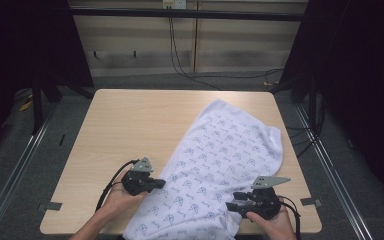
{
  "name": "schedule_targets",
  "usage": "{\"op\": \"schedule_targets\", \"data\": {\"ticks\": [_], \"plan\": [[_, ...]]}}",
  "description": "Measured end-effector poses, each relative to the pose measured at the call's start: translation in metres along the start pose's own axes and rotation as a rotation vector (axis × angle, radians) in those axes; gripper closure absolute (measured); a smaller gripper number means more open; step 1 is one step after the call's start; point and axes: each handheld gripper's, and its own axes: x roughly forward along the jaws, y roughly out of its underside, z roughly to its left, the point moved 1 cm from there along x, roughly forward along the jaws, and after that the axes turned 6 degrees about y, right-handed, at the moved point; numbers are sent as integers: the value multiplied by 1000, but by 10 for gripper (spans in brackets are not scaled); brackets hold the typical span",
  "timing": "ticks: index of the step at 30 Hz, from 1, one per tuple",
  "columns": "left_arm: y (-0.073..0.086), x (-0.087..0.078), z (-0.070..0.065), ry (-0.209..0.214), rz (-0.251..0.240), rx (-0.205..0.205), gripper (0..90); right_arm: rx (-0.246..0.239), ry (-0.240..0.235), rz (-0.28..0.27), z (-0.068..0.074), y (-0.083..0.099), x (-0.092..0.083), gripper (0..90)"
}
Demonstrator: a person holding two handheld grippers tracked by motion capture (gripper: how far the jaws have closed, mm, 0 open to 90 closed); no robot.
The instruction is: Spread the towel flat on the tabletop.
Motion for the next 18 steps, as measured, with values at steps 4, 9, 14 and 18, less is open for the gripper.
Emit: {"op": "schedule_targets", "data": {"ticks": [4,9,14,18], "plan": [[16,-16,-6,-2,-7,-36,900,-48,-25,38,20,-3,15,439],[44,-44,-17,7,-4,-97,900,-93,-34,90,34,-5,33,411],[58,-56,-30,21,14,-99,900,-175,-15,114,46,-8,46,562],[63,-62,-36,32,26,-98,900,-185,15,100,42,-9,32,875]]}}
